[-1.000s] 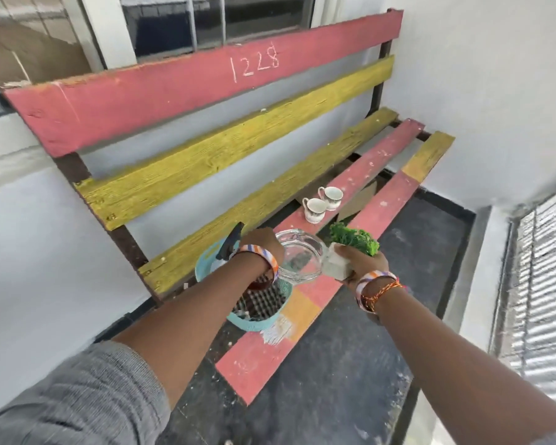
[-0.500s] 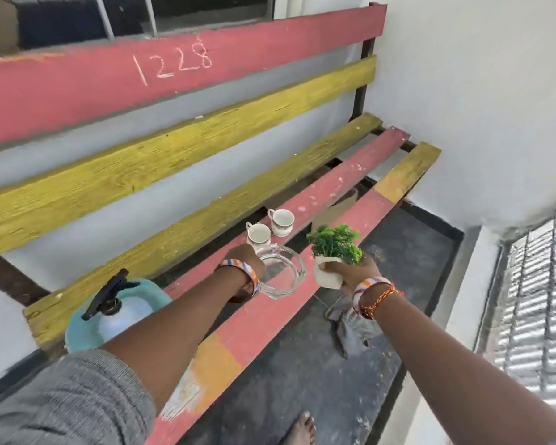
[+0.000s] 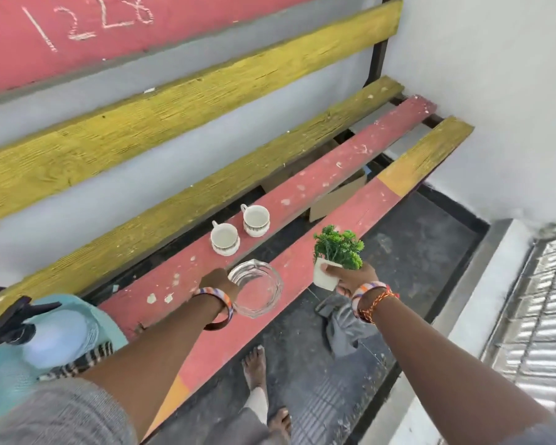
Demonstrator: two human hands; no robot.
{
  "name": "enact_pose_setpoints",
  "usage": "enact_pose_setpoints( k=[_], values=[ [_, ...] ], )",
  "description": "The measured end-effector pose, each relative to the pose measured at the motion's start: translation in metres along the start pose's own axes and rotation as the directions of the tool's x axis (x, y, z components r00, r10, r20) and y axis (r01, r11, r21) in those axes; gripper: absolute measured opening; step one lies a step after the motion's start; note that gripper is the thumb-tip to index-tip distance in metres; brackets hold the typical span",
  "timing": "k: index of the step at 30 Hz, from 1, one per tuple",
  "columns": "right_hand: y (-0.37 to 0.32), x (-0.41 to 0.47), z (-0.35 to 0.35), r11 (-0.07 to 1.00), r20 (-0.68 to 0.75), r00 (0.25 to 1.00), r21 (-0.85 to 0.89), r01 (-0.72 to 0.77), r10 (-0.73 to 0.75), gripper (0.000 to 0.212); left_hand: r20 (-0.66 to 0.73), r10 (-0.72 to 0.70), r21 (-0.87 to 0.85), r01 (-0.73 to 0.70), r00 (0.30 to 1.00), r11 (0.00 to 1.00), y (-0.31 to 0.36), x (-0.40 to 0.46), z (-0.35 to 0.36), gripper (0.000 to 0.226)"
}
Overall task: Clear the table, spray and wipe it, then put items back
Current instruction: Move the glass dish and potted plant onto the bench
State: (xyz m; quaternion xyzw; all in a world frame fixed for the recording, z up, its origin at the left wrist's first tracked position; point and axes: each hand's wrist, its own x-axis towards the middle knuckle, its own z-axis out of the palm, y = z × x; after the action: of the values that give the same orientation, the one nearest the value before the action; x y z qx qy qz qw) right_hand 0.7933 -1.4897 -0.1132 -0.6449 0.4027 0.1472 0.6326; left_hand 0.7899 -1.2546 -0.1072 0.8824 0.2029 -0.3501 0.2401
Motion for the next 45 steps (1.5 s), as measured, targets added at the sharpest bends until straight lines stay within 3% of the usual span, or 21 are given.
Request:
enact_pose_setpoints(
  k=[4, 7, 10, 13, 16, 22, 29, 35, 40, 45],
  values=[
    [0.007, 0.031, 0.011, 0.999, -0.025, 1.0, 0.049, 0.017, -0.016, 0.061, 0.104, -0.067, 0.026, 0.065, 0.992, 0.998, 0.004, 0.028, 0.015, 0.036],
    [0.015, 0.056, 0.026, 0.997, -0.106, 0.993, -0.066, 0.047, -0.054, 0.078, -0.023, -0.064, 0.03, 0.065, 0.998, 0.997, 0.014, 0.048, 0.027, 0.035],
    [0.018, 0.072, 0.039, 0.97, -0.148, 0.98, -0.224, 0.095, -0.13, 0.08, -0.038, -0.06, 0.038, 0.062, 0.997, 0.997, 0.019, 0.066, 0.044, 0.037],
    [0.029, 0.085, 0.048, 0.935, -0.097, 0.971, -0.306, 0.18, -0.219, 0.077, -0.026, -0.068, -0.004, 0.068, 0.997, 0.998, 0.017, 0.078, 0.062, 0.04],
    [0.041, 0.093, 0.058, 0.913, -0.057, 0.96, -0.328, 0.243, -0.276, 0.076, -0.083, -0.042, -0.029, 0.039, 0.996, 0.999, 0.014, 0.081, 0.073, 0.042],
    [0.064, 0.097, 0.068, 0.883, -0.062, 0.937, -0.359, 0.302, -0.345, 0.075, -0.225, -0.009, -0.251, -0.049, 0.974, 0.967, 0.002, 0.082, 0.087, 0.033],
    [0.069, 0.101, 0.064, 0.853, 0.001, 0.941, -0.421, 0.308, -0.339, 0.083, -0.272, -0.077, -0.311, -0.012, 0.959, 0.95, -0.005, 0.089, 0.093, 0.032],
    [0.086, 0.091, 0.052, 0.882, -0.006, 0.976, -0.431, 0.192, -0.216, 0.101, -0.276, -0.09, -0.367, -0.019, 0.957, 0.93, -0.007, 0.086, 0.095, 0.031],
    [0.089, 0.063, 0.047, 0.909, -0.097, 0.99, -0.413, 0.053, -0.102, 0.084, -0.338, -0.024, -0.256, -0.068, 0.941, 0.964, -0.014, 0.064, 0.088, 0.033],
    [0.098, 0.042, 0.061, 0.896, -0.064, 0.998, -0.442, -0.054, 0.028, 0.046, -0.32, 0.201, -0.217, -0.278, 0.926, 0.936, -0.035, 0.026, 0.069, 0.017]
  ],
)
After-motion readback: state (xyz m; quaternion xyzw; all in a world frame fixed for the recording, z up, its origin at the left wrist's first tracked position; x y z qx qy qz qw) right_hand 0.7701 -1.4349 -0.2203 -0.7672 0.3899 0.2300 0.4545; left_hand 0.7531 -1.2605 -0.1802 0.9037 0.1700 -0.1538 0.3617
